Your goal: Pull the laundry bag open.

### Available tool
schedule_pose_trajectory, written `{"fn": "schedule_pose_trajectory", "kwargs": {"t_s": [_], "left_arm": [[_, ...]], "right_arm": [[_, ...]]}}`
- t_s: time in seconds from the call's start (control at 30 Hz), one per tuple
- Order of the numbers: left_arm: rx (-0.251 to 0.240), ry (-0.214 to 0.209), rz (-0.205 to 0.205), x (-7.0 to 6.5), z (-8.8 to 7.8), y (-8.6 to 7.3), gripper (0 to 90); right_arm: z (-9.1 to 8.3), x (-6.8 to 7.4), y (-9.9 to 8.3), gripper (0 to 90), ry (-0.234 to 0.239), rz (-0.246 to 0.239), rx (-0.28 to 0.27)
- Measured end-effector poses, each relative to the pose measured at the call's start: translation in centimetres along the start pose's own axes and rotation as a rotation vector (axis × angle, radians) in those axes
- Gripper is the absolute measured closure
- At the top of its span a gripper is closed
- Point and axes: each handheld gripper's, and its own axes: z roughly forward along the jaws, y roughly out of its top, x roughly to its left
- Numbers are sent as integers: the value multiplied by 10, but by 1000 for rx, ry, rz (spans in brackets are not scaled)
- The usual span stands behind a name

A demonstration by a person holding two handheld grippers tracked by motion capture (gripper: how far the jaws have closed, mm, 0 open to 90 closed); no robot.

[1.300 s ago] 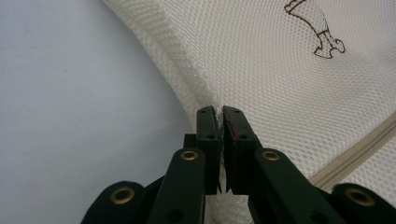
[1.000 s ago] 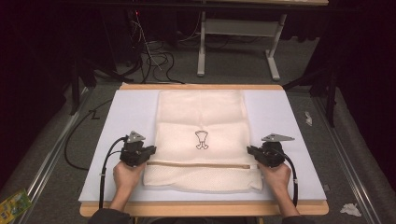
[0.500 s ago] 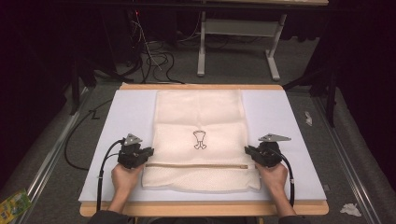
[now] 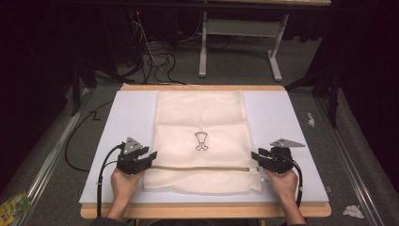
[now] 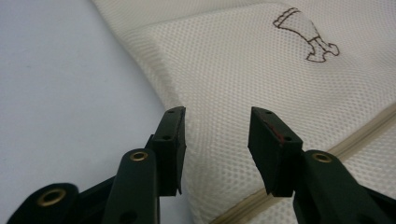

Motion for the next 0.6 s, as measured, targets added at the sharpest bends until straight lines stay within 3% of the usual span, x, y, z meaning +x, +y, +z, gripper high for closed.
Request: {"fn": "schedule_pose_trajectory", "kwargs": {"t_s": [0.17,0.27,0.47,0.6], "left_arm": [[-5,-13,54,-17,-1,4,537],[-15,-45,70,-30,1,6,522],[16,-108,122,-62,24,9,484],[13,-124,133,-72,31,10,477]], "right_arm": [[-8,1,-7,526,9,9,-14],[-10,2,-11,497,15,17,0],[-5,4,-18,468,37,38,17],[-1,5,-19,461,43,38,40]]}}
